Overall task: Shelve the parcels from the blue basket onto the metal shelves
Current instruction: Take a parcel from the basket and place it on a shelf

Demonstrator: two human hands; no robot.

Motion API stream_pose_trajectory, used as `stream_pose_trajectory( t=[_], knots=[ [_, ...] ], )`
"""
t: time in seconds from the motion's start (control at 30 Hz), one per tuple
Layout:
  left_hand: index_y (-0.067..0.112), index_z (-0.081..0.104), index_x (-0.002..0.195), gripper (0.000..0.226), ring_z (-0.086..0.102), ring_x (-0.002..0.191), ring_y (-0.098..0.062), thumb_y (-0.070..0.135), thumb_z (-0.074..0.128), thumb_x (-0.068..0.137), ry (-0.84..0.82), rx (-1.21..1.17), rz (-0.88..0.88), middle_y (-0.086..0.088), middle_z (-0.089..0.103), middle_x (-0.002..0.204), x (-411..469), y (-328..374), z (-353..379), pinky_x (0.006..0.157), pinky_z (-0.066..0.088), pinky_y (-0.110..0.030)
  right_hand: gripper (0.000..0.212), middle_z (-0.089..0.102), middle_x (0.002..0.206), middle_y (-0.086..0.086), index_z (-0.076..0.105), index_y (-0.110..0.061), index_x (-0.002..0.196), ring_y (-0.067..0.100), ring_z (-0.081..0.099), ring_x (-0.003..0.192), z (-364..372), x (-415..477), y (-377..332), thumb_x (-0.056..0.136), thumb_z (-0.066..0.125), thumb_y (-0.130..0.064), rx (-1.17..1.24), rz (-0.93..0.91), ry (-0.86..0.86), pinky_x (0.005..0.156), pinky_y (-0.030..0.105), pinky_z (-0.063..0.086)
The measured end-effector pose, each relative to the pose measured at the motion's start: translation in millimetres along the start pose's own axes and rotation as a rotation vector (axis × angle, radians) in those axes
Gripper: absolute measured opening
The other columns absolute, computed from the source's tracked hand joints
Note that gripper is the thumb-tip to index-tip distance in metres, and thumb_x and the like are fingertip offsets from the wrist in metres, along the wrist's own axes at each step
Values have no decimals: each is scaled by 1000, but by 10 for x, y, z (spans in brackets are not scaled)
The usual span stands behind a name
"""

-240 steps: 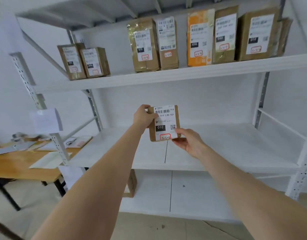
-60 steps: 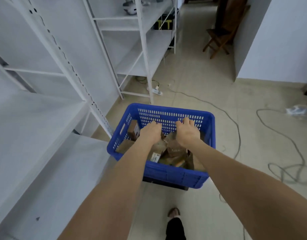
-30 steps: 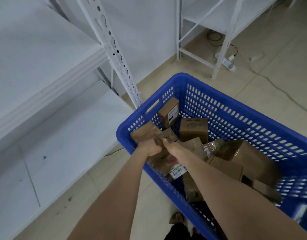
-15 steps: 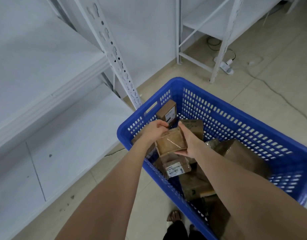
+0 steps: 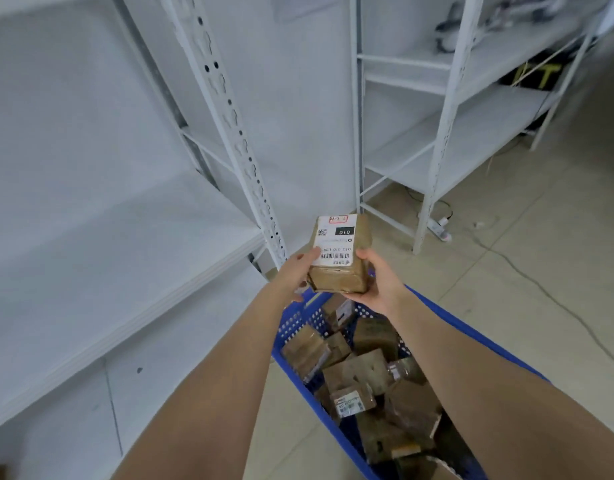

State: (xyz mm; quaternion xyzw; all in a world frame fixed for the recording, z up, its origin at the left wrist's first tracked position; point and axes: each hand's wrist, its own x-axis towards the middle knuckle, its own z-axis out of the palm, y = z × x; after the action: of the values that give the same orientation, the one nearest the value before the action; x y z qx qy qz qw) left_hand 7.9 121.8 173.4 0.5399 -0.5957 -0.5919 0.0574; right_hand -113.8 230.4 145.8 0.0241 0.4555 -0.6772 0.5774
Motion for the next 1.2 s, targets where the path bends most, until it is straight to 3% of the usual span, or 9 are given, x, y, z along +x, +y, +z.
stream_pose_trajectory(
  t=[0.2, 0.33, 0.43, 0.57, 0.63, 0.77, 0.9, 1.0, 1.2],
  knots=[
    [15, 46, 130, 57, 61, 108, -31, 47, 63, 86, -94, -163, 87, -10, 56, 125, -446, 347, -256, 89, 53, -44, 54, 57, 129, 11, 52, -17, 131, 30, 57, 113, 353, -371, -257, 82, 66, -35, -161, -47, -64, 97, 51, 41],
    [19, 51, 125, 48, 63, 95, -19, 40, 66, 85, 11, -10, 210, -3, 64, 110, -691, 564, -552, 90, 53, -36, 98, 39, 146, 11, 31, -23, 148, 34, 40, 133, 421, -563, -425, 66, 69, -62, -270, -134, -27, 110, 55, 30],
    [19, 56, 122, 37, 63, 93, -17, 34, 62, 88, -15, 103, 250, -4, 66, 111, -921, 726, -725, 90, 52, -33, 109, 48, 144, 9, 41, -24, 144, 35, 45, 130, 433, -642, -521, 54, 68, -79, -350, -160, -60, 111, 56, 29],
    [16, 56, 124, 39, 62, 103, -20, 33, 60, 89, -54, 180, 258, -4, 66, 116, -1136, 904, -789, 90, 52, -33, 61, 74, 105, 7, 57, -19, 124, 30, 66, 104, 517, -782, -567, 78, 69, -56, -364, -137, -114, 103, 53, 42],
    [14, 52, 129, 50, 62, 107, -22, 39, 63, 87, 14, 126, 294, -4, 66, 117, -1214, 964, -793, 93, 51, -39, 46, 74, 102, 9, 57, -18, 122, 30, 67, 101, 559, -817, -563, 84, 67, -42, -295, -111, -135, 95, 51, 48],
    [19, 39, 139, 73, 51, 120, -31, 59, 62, 82, 90, 109, 258, 2, 47, 125, -1330, 971, -788, 98, 43, -53, 43, 58, 121, 19, 53, -21, 122, 37, 58, 110, 652, -840, -510, 84, 68, -36, -87, -95, -158, 94, 54, 49],
    [17, 46, 136, 57, 64, 103, -35, 46, 61, 89, 116, 25, 272, -6, 52, 115, -1357, 932, -789, 89, 54, -46, 53, 54, 127, 18, 46, -25, 127, 41, 55, 115, 699, -824, -480, 84, 65, -50, -208, -99, -166, 105, 59, 37],
    [18, 51, 133, 45, 66, 97, -32, 35, 60, 92, 197, 15, 324, -7, 57, 109, -1368, 943, -831, 88, 55, -42, 62, 54, 128, 14, 47, -21, 133, 36, 52, 120, 682, -841, -507, 87, 57, -60, -310, -160, -97, 102, 48, 42],
    [15, 52, 132, 40, 61, 87, -24, 22, 58, 94, 272, 18, 428, -6, 59, 111, -1453, 1035, -871, 85, 55, -36, 39, 69, 98, 12, 50, -12, 130, 25, 68, 92, 749, -945, -564, 96, 58, -30, -308, -253, -62, 88, 40, 54]
  ],
)
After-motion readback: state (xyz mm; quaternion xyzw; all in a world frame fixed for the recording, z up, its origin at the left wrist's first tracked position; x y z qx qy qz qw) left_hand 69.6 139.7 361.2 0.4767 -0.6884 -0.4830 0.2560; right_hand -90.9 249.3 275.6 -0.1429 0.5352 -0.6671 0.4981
